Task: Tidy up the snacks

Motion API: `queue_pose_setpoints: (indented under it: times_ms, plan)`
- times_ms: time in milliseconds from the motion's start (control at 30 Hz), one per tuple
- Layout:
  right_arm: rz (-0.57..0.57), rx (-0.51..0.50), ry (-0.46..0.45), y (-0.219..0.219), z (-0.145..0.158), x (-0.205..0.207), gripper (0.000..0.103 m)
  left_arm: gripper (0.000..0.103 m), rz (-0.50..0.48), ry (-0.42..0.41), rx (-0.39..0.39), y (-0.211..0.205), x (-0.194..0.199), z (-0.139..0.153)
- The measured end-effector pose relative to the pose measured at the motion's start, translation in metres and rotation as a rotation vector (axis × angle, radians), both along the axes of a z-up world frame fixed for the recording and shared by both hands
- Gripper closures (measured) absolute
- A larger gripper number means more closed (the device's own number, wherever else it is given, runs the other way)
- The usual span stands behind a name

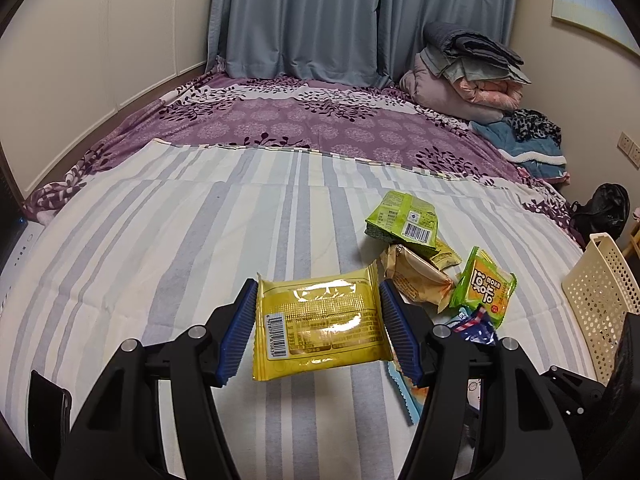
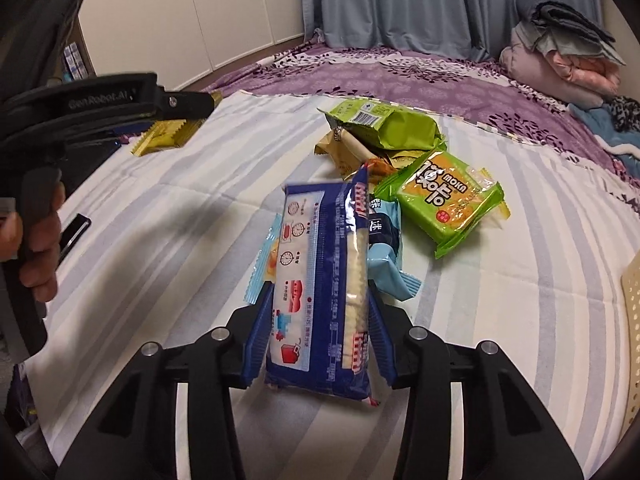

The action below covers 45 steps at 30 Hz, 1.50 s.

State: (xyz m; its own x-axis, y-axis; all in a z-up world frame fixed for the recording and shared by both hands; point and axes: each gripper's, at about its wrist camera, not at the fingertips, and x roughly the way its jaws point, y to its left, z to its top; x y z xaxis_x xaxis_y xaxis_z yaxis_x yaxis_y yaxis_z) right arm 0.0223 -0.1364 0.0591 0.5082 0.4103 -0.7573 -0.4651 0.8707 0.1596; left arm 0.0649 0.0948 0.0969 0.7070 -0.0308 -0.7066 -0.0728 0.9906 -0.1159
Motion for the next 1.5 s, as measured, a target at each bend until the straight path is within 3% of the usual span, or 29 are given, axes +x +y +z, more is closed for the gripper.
queue_pose_setpoints:
  times_ms: [233, 267, 333, 567, 633, 767, 900, 1000, 1100, 1500]
  plan:
    - [-0.039, 0.073, -0.024, -0.028, 0.022, -0.006, 0.062, 0.040, -0.015, -0.015, 0.017, -0.009, -0.002, 0.009]
    - [-0.045, 0.077, -0.028, -0.030, 0.023, -0.007, 0.068, 0.040, -0.019, -0.019, 0.019, -0.012, -0.002, 0.011]
    - [-0.059, 0.084, -0.039, -0.039, 0.026, -0.008, 0.069, 0.040, -0.028, -0.024, 0.024, -0.018, -0.003, 0.015]
    - [-0.069, 0.089, 0.005, -0.053, 0.013, -0.003, 0.069, 0.040, -0.068, -0.037, 0.039, -0.042, -0.005, 0.023]
    - [-0.069, 0.112, 0.037, -0.053, 0.006, -0.001, 0.063, 0.040, -0.076, -0.038, 0.040, -0.047, -0.006, 0.024]
    - [-0.048, 0.107, 0.056, -0.044, -0.005, 0.003, 0.039, 0.040, -0.089, -0.039, 0.048, -0.053, -0.008, 0.026]
    - [-0.024, 0.022, 0.085, -0.027, -0.021, 0.012, 0.039, 0.040, -0.088, -0.038, 0.047, -0.053, -0.009, 0.025]
    - [-0.036, 0.017, 0.109, -0.027, -0.025, 0.018, 0.051, 0.040, -0.089, -0.041, 0.050, -0.053, -0.009, 0.026]
    - [-0.035, 0.020, 0.088, -0.033, -0.020, 0.014, 0.054, 0.040, -0.086, -0.039, 0.048, -0.053, -0.008, 0.026]
    - [-0.156, 0.130, -0.044, -0.100, 0.041, -0.006, 0.057, 0.040, -0.141, -0.059, 0.071, -0.078, -0.011, 0.038]
